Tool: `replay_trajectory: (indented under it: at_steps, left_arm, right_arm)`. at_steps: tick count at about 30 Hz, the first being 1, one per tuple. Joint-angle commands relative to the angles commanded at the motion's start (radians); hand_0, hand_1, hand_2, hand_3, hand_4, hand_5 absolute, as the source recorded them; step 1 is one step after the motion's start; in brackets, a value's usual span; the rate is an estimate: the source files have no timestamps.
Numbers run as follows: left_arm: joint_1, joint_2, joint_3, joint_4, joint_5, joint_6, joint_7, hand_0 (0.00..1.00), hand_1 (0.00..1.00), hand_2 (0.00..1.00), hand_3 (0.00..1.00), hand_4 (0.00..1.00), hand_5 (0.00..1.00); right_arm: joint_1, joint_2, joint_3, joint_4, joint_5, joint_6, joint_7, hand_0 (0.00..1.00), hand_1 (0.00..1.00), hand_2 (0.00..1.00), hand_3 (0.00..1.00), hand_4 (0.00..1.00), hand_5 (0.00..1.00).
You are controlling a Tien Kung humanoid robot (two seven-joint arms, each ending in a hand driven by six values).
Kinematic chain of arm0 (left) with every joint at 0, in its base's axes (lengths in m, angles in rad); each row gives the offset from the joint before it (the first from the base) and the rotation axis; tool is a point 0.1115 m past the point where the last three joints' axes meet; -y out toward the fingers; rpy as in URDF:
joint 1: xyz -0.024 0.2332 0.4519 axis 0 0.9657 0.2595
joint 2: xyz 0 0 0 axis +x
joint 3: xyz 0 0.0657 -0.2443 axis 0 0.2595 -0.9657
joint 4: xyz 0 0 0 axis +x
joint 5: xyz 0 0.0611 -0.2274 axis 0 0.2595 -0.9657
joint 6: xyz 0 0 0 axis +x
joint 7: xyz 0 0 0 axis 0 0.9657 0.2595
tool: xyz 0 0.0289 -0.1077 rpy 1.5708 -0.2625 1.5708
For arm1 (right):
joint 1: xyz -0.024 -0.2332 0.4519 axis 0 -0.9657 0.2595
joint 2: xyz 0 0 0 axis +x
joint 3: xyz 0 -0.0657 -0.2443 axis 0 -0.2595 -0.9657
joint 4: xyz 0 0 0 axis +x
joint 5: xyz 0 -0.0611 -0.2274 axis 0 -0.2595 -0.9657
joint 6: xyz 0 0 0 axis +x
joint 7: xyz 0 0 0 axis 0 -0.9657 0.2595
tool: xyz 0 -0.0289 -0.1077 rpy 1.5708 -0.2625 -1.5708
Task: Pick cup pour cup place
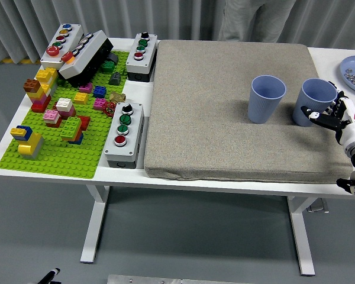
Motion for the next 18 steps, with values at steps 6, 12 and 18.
replay_trajectory:
  at_steps: [6,12,18]
  left_arm:
    - [0.001,0.000,-0.004,0.000,0.000,0.000,0.000,0.865,0.816,0.882,0.785,0.651,0.998]
    - [0.003,0.001,-0.011,0.000,0.003,0.000,0.001,0.866,0.816,0.883,0.785,0.648,0.998]
    - [0.005,0.004,-0.019,0.000,0.008,0.000,0.002,0.866,0.816,0.883,0.785,0.646,0.998]
  right_arm:
    - [-0.018,-0.017,-0.003,0.019,0.002,0.004,-0.007,0.931,0.892,0.998,0.998,0.846,0.169]
    - [-0.046,-0.036,0.007,0.055,-0.004,0.002,-0.014,0.931,0.892,0.998,0.998,0.847,0.171]
    - [-0.067,-0.052,0.015,0.092,-0.012,-0.001,-0.020,0.931,0.892,0.998,0.998,0.848,0.172]
